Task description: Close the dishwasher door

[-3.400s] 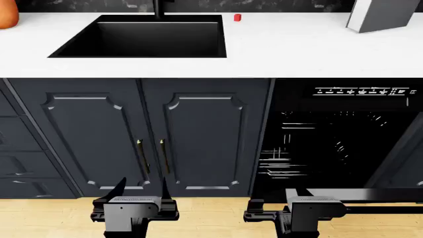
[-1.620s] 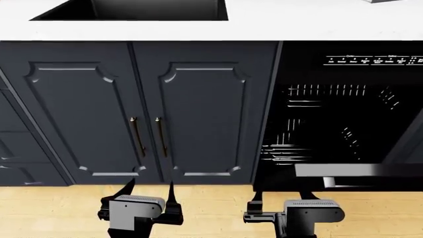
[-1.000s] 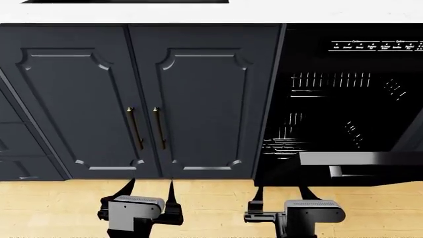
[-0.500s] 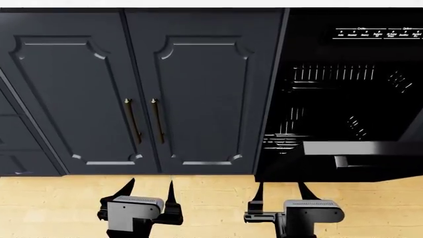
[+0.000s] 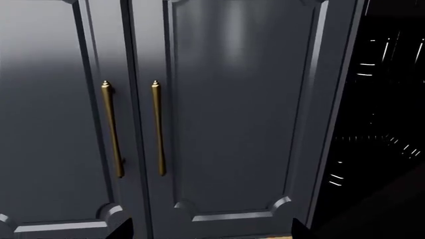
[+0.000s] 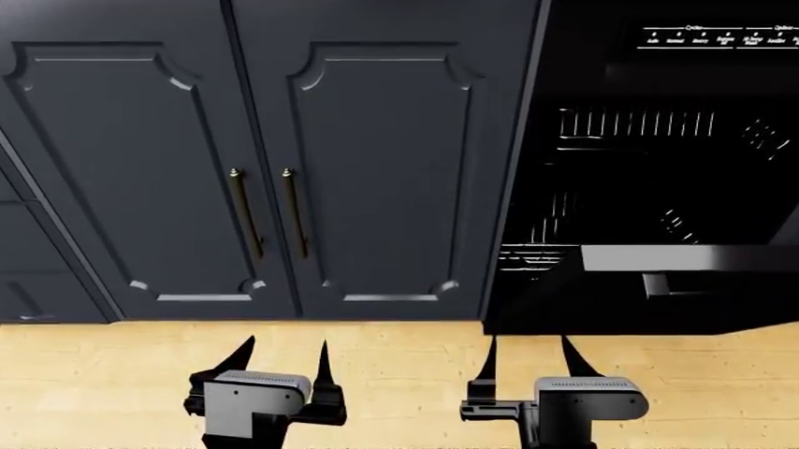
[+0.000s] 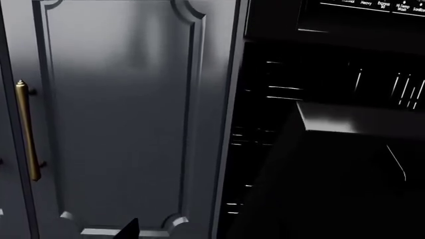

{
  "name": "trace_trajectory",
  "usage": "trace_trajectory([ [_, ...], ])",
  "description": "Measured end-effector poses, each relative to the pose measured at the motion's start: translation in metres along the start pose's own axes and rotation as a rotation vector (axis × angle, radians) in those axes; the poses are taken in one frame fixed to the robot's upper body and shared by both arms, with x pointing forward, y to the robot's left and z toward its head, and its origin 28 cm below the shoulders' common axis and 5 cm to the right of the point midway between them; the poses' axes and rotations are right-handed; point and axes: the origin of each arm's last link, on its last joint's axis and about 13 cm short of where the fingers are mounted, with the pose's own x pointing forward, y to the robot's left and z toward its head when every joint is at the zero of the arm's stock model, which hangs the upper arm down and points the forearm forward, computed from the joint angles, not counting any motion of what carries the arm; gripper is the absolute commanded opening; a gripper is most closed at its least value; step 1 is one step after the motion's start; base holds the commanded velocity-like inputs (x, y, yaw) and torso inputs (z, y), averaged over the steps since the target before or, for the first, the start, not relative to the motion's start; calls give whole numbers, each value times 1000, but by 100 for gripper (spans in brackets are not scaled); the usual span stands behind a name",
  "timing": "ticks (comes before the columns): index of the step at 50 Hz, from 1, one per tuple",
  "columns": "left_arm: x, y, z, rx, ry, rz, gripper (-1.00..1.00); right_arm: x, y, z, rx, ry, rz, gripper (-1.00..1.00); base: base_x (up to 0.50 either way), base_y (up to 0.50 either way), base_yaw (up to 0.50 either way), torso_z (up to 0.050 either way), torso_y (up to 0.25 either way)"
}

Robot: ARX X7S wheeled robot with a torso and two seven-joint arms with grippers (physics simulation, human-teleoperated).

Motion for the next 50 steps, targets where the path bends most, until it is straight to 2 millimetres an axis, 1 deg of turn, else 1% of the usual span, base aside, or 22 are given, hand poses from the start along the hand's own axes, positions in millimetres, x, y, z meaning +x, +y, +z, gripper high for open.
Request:
trace_trajectory([
  [50,0,0,0,11,-9,12,100,0,0,0,-2,5,-2,100,0,0,0,-50,0],
])
